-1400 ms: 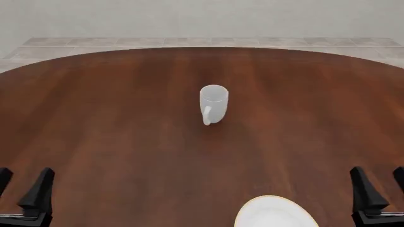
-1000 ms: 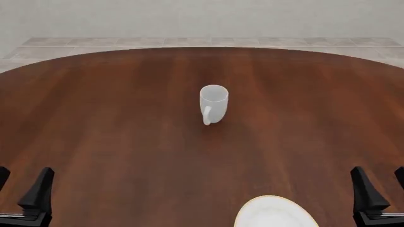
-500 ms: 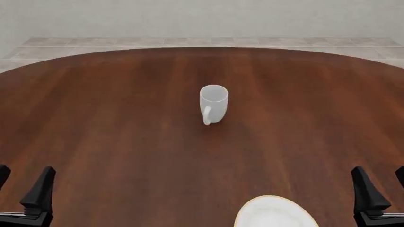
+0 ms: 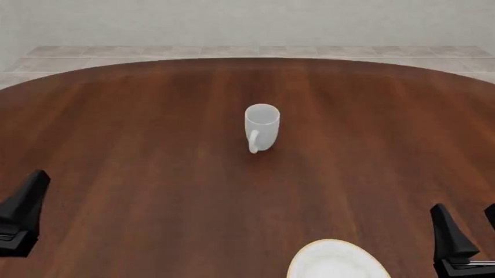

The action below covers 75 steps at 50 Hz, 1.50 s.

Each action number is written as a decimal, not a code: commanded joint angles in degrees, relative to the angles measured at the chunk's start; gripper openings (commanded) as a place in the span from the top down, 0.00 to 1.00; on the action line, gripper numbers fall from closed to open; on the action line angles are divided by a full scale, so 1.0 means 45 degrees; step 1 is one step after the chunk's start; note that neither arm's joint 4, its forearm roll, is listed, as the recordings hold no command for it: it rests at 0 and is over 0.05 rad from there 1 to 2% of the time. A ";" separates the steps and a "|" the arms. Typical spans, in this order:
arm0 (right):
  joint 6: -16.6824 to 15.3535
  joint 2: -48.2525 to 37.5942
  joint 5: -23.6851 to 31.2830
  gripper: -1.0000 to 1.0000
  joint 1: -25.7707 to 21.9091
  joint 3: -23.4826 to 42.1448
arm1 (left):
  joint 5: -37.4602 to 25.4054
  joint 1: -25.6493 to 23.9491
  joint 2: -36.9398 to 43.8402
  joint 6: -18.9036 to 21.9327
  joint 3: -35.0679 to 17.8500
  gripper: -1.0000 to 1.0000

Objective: Put the white mug on the plate.

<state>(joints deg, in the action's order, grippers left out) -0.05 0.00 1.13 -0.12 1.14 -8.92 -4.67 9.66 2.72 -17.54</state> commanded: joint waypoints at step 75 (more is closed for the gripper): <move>-0.0008 -0.0022 0.0014 0.00 0.0015 0.0026 | -0.0994 -0.4039 1.3866 0.0300 -1.0823 0.00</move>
<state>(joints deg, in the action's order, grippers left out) -0.07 0.00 1.70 -0.14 1.55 -14.80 -20.77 63.11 5.69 -61.13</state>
